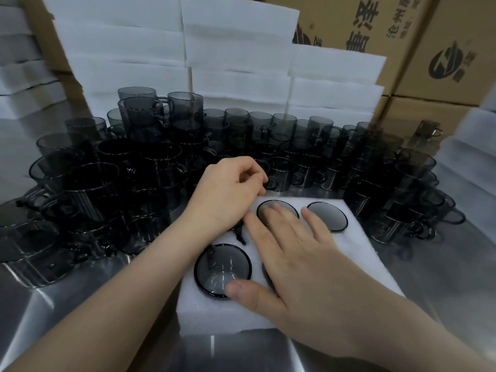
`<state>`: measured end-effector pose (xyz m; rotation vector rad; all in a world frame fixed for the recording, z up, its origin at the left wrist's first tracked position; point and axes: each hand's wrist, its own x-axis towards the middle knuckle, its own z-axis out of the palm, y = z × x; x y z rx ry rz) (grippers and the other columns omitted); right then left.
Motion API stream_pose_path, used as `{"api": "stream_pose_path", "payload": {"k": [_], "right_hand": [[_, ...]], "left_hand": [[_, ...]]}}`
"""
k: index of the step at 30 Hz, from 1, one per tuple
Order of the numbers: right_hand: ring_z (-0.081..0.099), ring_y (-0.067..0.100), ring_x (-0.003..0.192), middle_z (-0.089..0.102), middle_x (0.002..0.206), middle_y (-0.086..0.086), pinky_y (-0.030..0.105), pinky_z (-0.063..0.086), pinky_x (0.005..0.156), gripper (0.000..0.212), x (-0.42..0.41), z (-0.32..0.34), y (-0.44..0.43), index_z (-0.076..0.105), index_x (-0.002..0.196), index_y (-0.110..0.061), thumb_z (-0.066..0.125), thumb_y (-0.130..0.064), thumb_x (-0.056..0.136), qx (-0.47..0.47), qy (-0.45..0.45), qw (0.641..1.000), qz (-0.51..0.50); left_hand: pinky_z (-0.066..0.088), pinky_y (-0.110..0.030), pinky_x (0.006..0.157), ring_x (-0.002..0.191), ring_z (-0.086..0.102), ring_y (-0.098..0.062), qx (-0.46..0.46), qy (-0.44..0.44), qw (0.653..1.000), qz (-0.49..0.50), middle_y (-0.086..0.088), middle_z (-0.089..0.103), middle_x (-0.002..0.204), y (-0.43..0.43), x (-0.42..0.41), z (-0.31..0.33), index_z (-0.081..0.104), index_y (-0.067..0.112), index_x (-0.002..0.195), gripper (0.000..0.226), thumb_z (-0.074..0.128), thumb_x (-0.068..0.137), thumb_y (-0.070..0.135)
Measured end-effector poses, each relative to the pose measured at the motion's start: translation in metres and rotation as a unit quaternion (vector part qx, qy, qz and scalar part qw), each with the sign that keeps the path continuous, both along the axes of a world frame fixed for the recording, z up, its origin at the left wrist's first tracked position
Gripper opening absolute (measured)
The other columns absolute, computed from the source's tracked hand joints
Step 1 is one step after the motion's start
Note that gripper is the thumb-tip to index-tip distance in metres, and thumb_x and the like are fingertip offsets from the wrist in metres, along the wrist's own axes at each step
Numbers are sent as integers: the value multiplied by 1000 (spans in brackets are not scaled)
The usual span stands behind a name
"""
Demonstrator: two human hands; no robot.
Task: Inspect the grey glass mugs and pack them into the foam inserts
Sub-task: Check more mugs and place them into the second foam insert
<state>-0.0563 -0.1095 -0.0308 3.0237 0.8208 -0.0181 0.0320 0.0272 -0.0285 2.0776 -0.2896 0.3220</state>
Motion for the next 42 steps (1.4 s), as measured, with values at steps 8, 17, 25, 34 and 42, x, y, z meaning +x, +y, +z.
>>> {"api": "stream_pose_path", "payload": {"k": [8, 17, 25, 34, 42], "right_hand": [[9, 11, 132, 19, 138, -8, 41, 2, 117, 98, 3, 5, 3, 4, 150, -26, -5, -82, 70, 33, 29, 999, 16], [61, 24, 94, 69, 106, 11, 26, 45, 78, 26, 120, 60, -35, 73, 100, -11, 50, -18, 89, 293, -146, 927, -184], [56, 40, 102, 50, 124, 18, 36, 39, 71, 8, 201, 41, -52, 50, 94, -5, 48, -2, 87, 109, -98, 930, -336], [46, 32, 80, 58, 98, 20, 35, 37, 64, 22, 199, 34, -57, 51, 86, -5, 46, 16, 82, 140, -198, 914, -326], [43, 34, 72, 47, 76, 13, 31, 31, 54, 18, 182, 38, -60, 48, 80, -4, 43, 14, 79, 171, -233, 906, -308]], "left_hand": [[49, -16, 74, 74, 65, 4, 22, 3, 1000, -12, 12, 72, 73, -1, -1, 0, 70, 22, 82, 18, 57, 91, 14], [51, -31, 78, 77, 66, -10, 15, 13, 1000, -8, 9, 72, 74, 0, -2, -1, 69, 25, 80, 18, 57, 92, 18], [52, -40, 77, 78, 66, -18, 38, 15, 999, -3, 6, 71, 77, 0, -3, 0, 67, 28, 79, 19, 56, 92, 21], [53, -40, 77, 78, 67, -17, 44, 13, 999, 1, 7, 71, 76, 0, -3, -1, 67, 29, 78, 20, 55, 91, 20], [53, -40, 78, 78, 67, -15, 47, 8, 999, -1, 7, 71, 76, 0, -1, -2, 67, 29, 79, 19, 56, 92, 21]]}}
